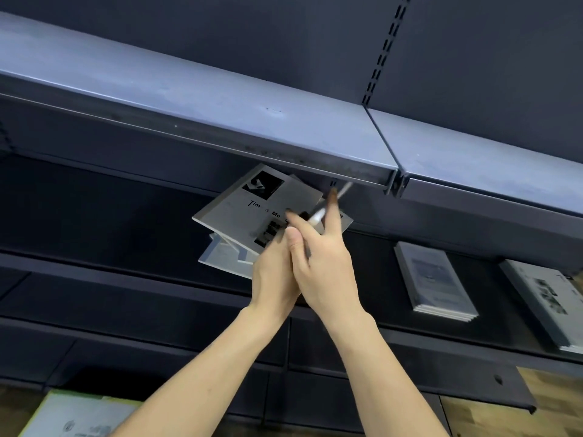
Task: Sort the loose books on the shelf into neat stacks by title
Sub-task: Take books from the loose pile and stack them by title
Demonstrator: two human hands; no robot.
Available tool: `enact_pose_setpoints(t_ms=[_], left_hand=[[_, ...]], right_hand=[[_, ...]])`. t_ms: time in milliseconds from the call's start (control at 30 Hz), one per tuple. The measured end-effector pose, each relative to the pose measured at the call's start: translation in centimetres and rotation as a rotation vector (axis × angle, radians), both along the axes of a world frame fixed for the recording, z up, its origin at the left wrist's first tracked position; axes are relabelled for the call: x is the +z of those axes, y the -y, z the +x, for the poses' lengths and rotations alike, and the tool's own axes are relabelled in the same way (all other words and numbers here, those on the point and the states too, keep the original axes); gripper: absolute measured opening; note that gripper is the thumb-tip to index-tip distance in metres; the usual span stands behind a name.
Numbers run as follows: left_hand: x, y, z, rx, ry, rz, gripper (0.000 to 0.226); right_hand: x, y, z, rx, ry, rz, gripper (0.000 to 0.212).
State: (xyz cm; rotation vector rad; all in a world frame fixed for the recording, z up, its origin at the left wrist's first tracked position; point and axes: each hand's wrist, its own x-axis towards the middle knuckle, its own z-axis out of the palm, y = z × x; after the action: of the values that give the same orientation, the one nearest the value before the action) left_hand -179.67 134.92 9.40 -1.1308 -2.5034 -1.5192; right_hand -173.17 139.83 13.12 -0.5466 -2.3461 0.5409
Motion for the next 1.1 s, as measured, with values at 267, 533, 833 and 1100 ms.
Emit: enact_pose_setpoints(t_ms=[267,533,833,1100], left_hand=[[-1.5,-1.2,-0.1,-0.069,-0.468,0.132,0.027],[-3.2,0.7,-1.4,0.128,-0.546,0.091,0.039],[-4.9,2.2,-2.4,0.113,-0.354,-0.185,0.054],[-4.3,2.8,-3.9,0.156,-0.29,-0.158,0.056]], right_hand=[[-4.1,-0.1,2.1,-0.186,-0.465,-0.123,0.032],[-5.7,-0.5,2.4,-0.138,-0.493,-0.421,0.023],[-6.6,-2.1,1.1,-0.18,-0.283,-0.755,0.037],[-6.1,-5.1,0.4,-0.132,-0.318,-1.177,0.089]])
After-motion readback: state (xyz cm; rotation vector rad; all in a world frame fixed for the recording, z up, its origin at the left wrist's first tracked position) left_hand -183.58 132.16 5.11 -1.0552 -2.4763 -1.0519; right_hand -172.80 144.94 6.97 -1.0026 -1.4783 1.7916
